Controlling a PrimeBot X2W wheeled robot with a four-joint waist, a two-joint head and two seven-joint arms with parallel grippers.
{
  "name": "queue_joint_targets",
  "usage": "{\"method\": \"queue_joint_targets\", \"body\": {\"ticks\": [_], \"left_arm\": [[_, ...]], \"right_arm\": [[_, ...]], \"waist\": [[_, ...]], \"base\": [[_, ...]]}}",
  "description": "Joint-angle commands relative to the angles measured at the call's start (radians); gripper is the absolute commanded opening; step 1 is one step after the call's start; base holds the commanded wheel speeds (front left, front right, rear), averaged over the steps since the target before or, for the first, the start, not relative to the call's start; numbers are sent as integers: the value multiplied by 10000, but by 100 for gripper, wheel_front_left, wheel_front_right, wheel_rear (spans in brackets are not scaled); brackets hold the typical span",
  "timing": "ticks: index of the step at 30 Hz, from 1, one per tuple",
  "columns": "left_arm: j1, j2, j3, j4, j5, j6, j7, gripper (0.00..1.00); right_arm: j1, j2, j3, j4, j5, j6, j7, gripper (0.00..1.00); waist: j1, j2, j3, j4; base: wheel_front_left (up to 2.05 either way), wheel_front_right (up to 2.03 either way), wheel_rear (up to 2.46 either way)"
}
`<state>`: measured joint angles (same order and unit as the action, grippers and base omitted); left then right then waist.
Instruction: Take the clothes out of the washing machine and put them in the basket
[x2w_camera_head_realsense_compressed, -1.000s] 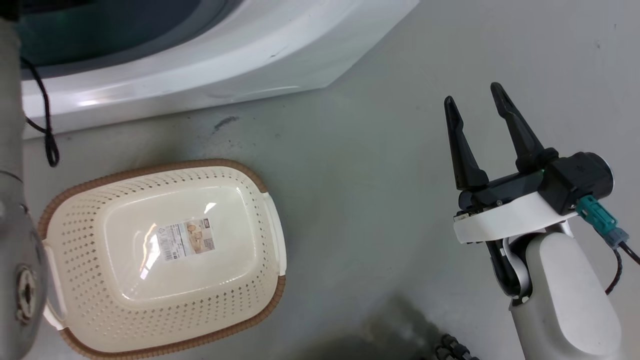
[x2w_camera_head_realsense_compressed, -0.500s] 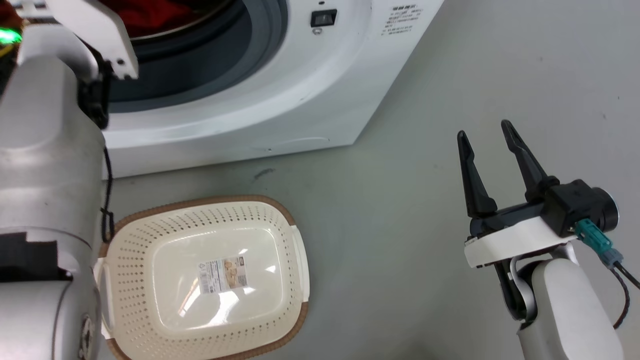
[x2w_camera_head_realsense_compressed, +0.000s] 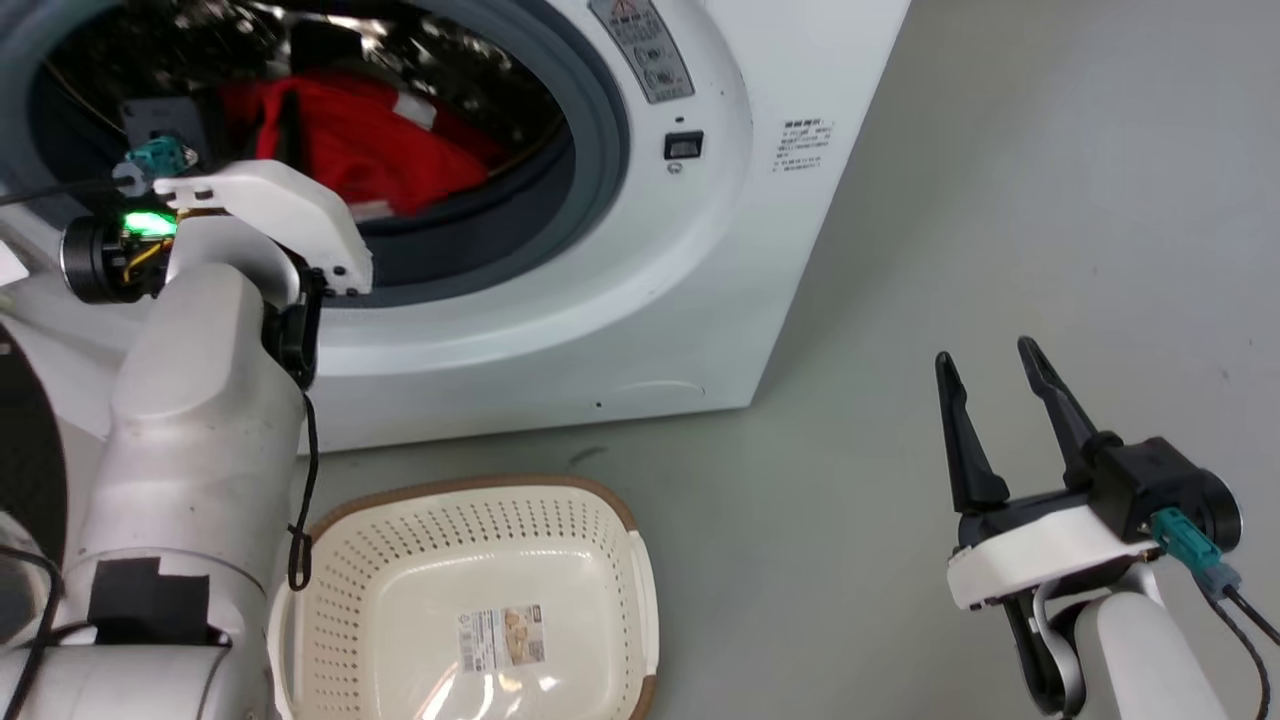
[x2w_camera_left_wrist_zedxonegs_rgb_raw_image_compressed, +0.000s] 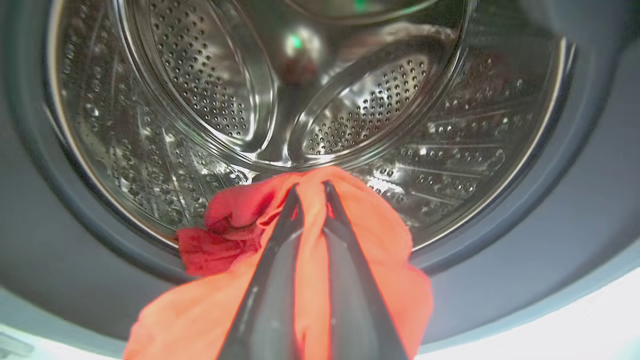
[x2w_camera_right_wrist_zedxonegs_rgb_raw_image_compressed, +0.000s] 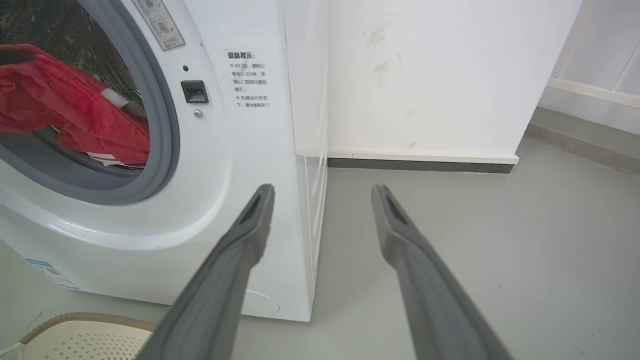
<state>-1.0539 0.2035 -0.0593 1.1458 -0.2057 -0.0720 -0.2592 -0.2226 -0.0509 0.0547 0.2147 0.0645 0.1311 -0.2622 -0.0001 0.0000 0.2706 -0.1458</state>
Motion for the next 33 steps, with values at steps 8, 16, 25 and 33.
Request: {"method": "queue_joint_targets", "body": {"ticks": [8,16,25,33], "left_arm": [[1129,-299,174,-1799,-151,-236,-85,0],[2637,-718,35,-3925,-31,-398,-85,0],[4717,-1036,-386,-7318,63,-465,-87,0],[6188,-1118,-689,-10295,4,-215,443,0]], "right_arm": [[668,13,-193,-156,-91,-7,152,100],[1297,12,-334,-525,-78,-7,434,100],[1991,10,-496,-931,-57,-7,746,100],[2390,10,-582,-1194,-89,-7,959,100]], "waist": [[1,0,-1256,518],[1,0,-1942,907],[1,0,-2484,1436],[1,0,-2693,1792]], "base": [[0,0,0],[0,0,0],[0,0,0],[0,0,0]]}}
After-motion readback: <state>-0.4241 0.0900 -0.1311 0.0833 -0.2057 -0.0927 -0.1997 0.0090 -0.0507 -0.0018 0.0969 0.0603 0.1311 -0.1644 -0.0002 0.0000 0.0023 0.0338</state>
